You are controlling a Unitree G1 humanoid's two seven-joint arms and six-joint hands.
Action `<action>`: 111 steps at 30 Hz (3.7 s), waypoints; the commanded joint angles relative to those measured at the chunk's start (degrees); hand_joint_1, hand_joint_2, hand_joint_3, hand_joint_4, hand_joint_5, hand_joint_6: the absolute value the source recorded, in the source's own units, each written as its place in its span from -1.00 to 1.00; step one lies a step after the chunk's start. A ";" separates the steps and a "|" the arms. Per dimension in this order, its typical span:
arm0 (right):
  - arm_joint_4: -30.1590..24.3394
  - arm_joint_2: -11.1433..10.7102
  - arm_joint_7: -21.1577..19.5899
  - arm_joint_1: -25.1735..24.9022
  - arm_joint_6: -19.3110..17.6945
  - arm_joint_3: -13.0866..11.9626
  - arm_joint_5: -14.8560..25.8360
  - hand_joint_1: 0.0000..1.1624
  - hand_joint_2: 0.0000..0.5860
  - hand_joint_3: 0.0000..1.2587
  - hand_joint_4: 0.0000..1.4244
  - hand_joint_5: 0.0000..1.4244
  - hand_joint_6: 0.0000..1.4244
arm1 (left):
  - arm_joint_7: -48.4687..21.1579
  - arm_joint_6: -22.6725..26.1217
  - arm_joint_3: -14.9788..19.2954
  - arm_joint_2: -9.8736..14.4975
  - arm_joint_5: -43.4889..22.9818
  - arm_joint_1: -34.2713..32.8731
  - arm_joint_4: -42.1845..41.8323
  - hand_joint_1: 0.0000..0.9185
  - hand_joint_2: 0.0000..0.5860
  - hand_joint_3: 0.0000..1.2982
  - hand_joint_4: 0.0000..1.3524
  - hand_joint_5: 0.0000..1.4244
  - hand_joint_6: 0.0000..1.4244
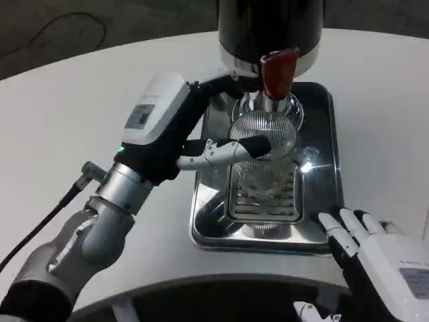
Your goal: Grasp the cup under the faucet to collect the drink, then remove the cup.
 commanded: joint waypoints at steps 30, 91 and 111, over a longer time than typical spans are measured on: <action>1.12 2.09 -1.20 0.00 1.68 0.96 0.96 -0.44 0.39 -0.85 -1.00 -1.00 -1.00 | -52.09 17.86 10.66 -0.42 -50.39 4.30 -24.51 -1.00 -0.68 -0.59 -0.67 -0.52 -0.60; 2.23 2.46 -1.07 -4.81 9.59 0.67 9.57 -0.49 0.37 -0.84 -1.00 -1.00 -1.00 | -76.52 22.40 10.43 -1.09 -38.62 -13.12 -7.74 -1.00 -0.76 -0.75 -0.90 -0.79 -0.89; 8.42 -1.13 -9.49 -12.17 14.40 -6.52 30.96 -0.08 -0.06 -1.00 -1.00 -1.00 -1.00 | -74.12 15.76 8.47 -0.04 -35.23 -13.06 -7.39 -1.00 -0.77 -0.79 -0.96 -0.89 -0.94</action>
